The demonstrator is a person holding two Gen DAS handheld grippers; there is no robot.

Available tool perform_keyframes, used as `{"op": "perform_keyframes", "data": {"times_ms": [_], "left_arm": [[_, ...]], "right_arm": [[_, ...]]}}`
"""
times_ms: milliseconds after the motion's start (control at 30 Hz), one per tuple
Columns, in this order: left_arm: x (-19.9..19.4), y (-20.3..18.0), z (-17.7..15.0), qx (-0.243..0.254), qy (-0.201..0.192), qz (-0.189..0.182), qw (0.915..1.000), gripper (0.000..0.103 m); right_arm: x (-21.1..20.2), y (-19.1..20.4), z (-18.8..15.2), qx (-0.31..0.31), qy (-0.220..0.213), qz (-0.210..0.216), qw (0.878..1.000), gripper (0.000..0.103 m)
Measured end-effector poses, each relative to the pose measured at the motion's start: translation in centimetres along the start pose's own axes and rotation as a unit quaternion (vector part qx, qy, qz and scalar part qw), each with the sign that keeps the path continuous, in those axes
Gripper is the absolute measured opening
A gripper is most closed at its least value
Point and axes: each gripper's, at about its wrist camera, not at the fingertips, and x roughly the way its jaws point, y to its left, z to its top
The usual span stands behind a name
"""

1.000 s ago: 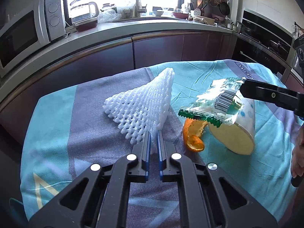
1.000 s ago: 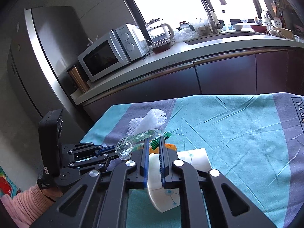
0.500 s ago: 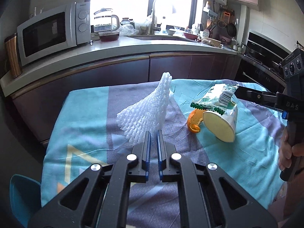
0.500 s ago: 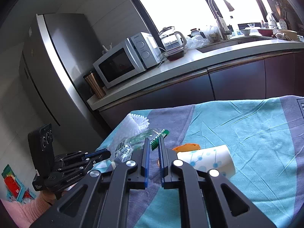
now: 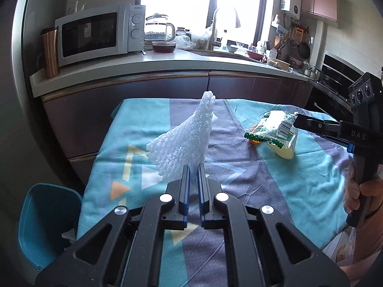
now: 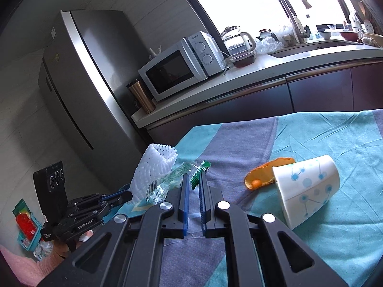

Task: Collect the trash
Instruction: 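Carry the foam net and plastic bag over the blue bin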

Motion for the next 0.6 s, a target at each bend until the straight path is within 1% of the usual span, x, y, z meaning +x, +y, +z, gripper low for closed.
{"op": "perform_keyframes", "data": {"times_ms": [367, 600], "left_arm": [[-3.7, 3.2, -2.5, -0.039, -0.01, 0.022, 0.9989, 0.007], [-5.6, 4.3, -3.4, -0.048, -0.018, 0.035, 0.9981, 0.007]], "right_arm": [[1.6, 3.5, -1.5, -0.012, 0.023, 0.038, 0.999, 0.007], [2.8, 5.3, -2.2, -0.019, 0.038, 0.055, 0.998, 0.007]]}}
